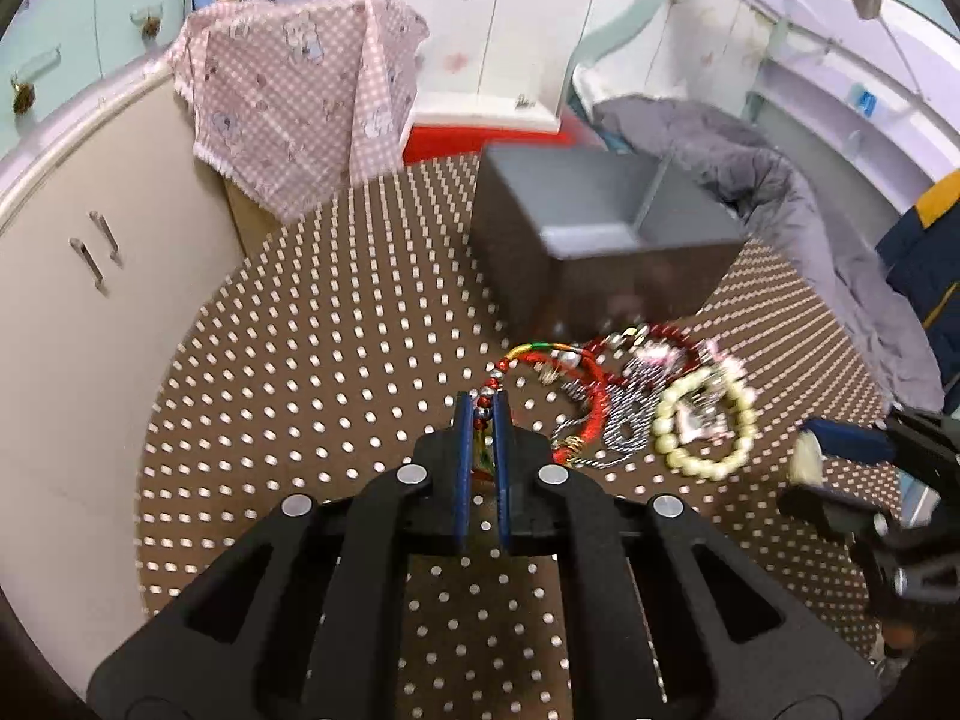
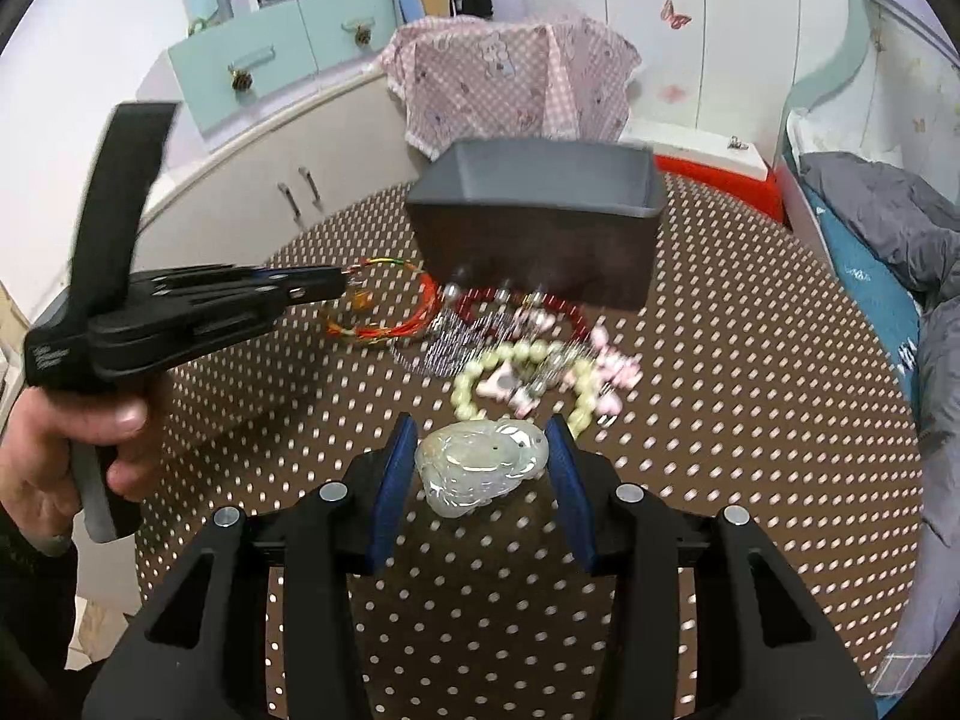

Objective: Organize jewelry

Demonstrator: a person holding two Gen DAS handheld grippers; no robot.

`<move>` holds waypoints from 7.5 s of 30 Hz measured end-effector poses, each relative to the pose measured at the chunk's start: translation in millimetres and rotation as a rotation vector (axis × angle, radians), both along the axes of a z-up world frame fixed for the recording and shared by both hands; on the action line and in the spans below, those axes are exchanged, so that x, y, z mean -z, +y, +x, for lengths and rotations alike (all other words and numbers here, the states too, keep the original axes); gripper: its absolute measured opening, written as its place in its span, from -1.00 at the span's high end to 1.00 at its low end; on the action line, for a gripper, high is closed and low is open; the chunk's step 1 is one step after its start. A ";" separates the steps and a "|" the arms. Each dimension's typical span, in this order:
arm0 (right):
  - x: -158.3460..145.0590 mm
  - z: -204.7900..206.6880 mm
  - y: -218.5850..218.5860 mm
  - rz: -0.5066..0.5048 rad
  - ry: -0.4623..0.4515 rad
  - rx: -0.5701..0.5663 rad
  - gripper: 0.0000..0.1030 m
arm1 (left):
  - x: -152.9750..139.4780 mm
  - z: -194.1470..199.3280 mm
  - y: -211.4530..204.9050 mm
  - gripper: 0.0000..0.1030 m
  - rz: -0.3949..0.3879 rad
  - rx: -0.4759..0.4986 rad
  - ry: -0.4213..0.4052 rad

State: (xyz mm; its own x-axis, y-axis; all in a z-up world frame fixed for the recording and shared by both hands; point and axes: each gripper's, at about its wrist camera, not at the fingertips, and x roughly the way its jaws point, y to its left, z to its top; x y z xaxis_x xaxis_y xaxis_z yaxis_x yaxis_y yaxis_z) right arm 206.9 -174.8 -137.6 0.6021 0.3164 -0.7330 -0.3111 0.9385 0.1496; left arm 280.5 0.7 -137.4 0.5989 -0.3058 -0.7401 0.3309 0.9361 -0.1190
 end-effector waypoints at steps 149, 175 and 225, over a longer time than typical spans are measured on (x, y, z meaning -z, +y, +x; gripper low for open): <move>-50.3 26.8 -49.8 0.106 -0.124 -0.091 0.82 | -79.7 -47.4 11.2 0.68 -0.148 0.069 -0.242; -54.1 50.6 -50.4 0.130 -0.135 -0.071 0.81 | -16.7 -16.0 -7.1 -0.88 0.014 0.014 -0.126; -84.2 129.9 -42.4 0.132 -0.111 -0.083 0.70 | -116.9 65.2 -42.7 0.21 -0.179 0.086 -0.231</move>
State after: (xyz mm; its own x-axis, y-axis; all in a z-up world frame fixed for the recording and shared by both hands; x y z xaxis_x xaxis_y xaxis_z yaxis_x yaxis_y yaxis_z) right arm 336.8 -217.2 -53.4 0.6451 0.4573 -0.6121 -0.4080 0.8835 0.2300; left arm 345.8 -41.9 -20.5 0.7112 -0.4764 -0.5169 0.4459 0.8742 -0.1922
